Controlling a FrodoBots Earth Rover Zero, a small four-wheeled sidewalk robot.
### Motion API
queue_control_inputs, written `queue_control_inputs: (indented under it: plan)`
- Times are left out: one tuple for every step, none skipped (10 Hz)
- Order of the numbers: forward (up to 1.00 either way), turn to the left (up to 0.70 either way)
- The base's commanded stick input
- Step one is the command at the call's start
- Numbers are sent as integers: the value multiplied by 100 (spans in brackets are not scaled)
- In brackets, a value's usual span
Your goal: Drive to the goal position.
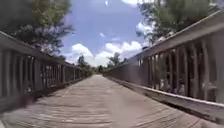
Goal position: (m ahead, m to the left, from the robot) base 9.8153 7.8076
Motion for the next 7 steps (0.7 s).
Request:
queue_control_inputs:
  plan:
    - [45,0]
    - [45,0]
    - [45,0]
    - [45,0]
    - [45,0]
    - [45,10]
    - [45,25]
